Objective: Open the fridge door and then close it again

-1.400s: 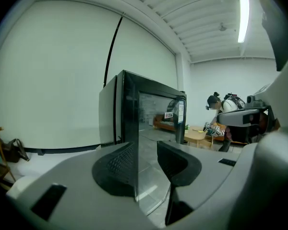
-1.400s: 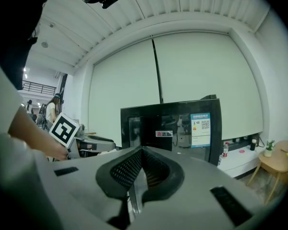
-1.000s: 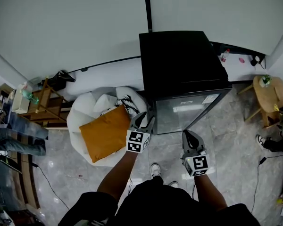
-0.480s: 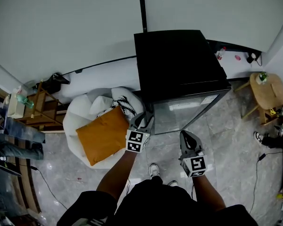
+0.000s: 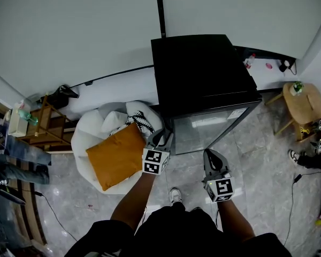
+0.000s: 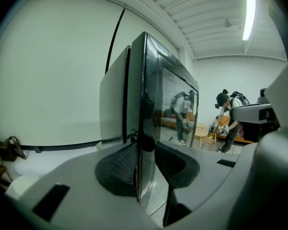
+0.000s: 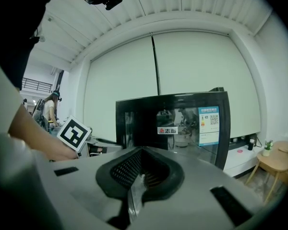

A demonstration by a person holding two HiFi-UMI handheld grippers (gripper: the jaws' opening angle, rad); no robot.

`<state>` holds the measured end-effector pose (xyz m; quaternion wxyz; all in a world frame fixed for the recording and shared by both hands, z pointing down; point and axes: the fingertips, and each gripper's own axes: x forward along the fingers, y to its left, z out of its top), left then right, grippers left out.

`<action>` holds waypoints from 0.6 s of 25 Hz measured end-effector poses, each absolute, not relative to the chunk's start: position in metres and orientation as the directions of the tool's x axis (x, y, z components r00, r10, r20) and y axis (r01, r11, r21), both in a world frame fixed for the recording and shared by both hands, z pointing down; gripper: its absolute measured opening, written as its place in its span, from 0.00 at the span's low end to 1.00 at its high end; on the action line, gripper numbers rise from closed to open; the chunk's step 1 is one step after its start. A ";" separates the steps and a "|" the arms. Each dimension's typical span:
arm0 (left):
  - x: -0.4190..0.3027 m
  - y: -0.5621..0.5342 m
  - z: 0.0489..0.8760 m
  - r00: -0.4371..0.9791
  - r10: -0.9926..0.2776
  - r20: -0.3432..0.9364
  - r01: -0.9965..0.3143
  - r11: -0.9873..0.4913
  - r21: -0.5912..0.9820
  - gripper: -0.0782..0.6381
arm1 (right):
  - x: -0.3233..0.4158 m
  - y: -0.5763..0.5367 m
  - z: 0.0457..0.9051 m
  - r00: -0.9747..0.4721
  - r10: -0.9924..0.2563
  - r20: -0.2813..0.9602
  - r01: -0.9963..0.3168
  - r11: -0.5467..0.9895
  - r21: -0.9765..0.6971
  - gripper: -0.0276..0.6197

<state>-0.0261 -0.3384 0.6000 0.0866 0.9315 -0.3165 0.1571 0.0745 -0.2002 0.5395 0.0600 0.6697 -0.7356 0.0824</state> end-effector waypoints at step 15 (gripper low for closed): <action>-0.027 -0.333 0.600 0.742 -0.563 0.365 -0.622 -0.781 0.060 0.28 | 0.065 -0.192 0.546 -0.113 -0.972 0.205 -0.993 0.107 -0.038 0.06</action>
